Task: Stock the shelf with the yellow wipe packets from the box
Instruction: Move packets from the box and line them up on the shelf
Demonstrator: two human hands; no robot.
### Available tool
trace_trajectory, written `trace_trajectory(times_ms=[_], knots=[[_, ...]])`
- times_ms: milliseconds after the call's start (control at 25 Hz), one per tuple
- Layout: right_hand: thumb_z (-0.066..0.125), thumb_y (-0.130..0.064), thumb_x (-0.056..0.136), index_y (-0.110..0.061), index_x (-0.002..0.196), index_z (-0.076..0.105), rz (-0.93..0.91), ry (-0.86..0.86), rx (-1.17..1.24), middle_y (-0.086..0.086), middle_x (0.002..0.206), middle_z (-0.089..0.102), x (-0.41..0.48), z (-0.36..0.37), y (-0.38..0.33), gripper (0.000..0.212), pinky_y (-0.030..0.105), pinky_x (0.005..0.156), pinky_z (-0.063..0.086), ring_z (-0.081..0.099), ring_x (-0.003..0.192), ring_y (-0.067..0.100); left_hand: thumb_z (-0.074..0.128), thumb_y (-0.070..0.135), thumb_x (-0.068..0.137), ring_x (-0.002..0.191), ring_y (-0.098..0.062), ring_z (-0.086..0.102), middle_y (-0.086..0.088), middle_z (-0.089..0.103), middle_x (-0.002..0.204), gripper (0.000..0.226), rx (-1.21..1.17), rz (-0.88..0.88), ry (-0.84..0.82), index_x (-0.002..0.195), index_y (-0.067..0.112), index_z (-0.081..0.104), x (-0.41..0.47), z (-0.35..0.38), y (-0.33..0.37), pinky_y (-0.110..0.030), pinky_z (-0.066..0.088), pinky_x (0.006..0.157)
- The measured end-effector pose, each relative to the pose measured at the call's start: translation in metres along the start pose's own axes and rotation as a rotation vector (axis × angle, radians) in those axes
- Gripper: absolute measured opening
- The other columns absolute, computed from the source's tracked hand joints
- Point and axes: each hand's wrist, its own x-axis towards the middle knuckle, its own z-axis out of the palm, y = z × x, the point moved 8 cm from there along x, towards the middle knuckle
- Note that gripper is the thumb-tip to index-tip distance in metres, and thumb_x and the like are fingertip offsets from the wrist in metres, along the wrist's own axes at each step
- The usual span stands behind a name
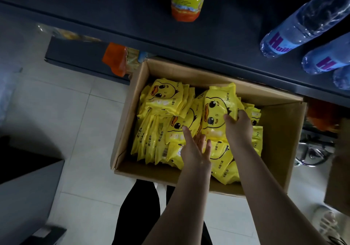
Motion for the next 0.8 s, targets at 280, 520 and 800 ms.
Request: trace_trajectory(times_ms=[280, 520, 800], knots=[[0.045, -0.023, 0.098, 0.0, 0.129, 0.041, -0.038, -0.031, -0.025, 0.022, 0.117, 0.057, 0.001, -0.005, 0.008, 0.038, 0.03, 0.067, 0.035, 0.055, 0.093, 0.033, 0.062, 0.036, 0.087, 0.078, -0.011, 0.062, -0.007, 0.065, 0.09, 0.034, -0.039, -0.003, 0.174, 0.109, 0.01, 0.058, 0.017, 0.003, 0.0, -0.022, 0.052, 0.07], [0.047, -0.024, 0.098, 0.001, 0.116, 0.048, -0.027, -0.047, 0.038, 0.018, 0.098, 0.056, -0.002, -0.008, 0.015, 0.031, 0.023, 0.049, 0.031, 0.05, 0.074, 0.027, 0.068, 0.034, 0.082, 0.11, -0.02, 0.062, -0.013, 0.064, 0.119, 0.06, 0.069, 0.007, 0.245, 0.124, -0.002, 0.047, 0.02, -0.022, 0.005, -0.034, 0.046, 0.082], [0.075, -0.037, 0.076, 0.0, 0.122, 0.054, -0.055, -0.124, 0.057, 0.011, 0.106, 0.063, -0.027, -0.02, 0.001, 0.062, 0.022, 0.06, 0.034, 0.053, 0.085, 0.019, 0.064, 0.027, 0.086, 0.076, -0.011, 0.064, -0.018, 0.061, 0.123, 0.056, 0.328, 0.153, 0.212, 0.129, -0.004, 0.045, -0.007, -0.062, 0.048, -0.011, 0.046, 0.052]])
